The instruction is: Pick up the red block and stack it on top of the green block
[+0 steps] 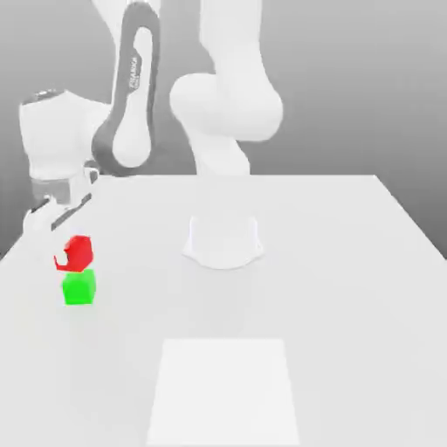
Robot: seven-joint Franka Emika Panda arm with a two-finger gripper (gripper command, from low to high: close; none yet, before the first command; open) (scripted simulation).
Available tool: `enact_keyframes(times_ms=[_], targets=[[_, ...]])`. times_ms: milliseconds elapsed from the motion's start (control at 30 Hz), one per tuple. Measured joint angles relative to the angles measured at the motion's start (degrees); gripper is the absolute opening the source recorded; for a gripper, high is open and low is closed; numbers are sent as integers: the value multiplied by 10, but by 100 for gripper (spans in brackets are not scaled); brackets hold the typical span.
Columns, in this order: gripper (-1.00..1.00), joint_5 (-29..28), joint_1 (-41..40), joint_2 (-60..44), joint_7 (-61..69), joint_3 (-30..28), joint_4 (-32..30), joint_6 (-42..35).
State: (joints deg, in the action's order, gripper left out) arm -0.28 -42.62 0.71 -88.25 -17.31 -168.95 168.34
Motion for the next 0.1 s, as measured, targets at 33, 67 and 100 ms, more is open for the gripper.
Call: enact_keyframes(times_ms=[33, 67, 100], targets=[[100, 0, 2, 0, 0, 0, 0, 0], [100, 0, 4, 0, 0, 0, 0, 0], [100, 0, 4, 0, 0, 0, 0, 0]])
